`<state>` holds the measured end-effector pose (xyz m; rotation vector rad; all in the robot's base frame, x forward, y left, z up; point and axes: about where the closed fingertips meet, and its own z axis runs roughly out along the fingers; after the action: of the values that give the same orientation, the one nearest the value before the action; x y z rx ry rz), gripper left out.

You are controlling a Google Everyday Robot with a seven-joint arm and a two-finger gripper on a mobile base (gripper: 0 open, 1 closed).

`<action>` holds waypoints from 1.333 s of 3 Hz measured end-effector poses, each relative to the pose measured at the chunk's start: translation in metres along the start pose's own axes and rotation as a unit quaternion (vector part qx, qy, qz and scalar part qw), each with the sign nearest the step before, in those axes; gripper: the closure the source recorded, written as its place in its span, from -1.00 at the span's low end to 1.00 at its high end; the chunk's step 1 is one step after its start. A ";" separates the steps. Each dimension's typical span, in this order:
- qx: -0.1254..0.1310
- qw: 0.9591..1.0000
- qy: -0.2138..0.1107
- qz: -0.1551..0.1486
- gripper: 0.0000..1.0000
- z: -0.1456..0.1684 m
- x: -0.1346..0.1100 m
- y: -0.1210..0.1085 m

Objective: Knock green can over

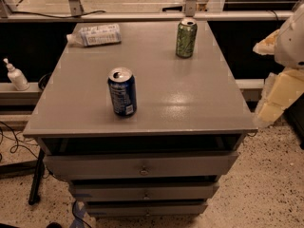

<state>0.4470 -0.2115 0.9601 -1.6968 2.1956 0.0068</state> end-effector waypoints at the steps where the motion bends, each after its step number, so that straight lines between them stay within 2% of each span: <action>1: -0.012 0.998 -0.062 0.031 -1.00 0.041 0.001 -0.023; 2: -0.006 0.990 -0.127 0.062 -1.00 0.082 -0.006 -0.058; 3: 0.013 0.971 -0.218 0.092 -1.00 0.117 -0.031 -0.107; 4: 0.032 0.949 -0.293 0.108 -1.00 0.145 -0.067 -0.150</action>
Offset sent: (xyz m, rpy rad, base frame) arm 0.1459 0.0093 -0.0969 0.4625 -0.0913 -0.1093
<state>0.6418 -0.1582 0.8766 -1.2028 1.8809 0.4348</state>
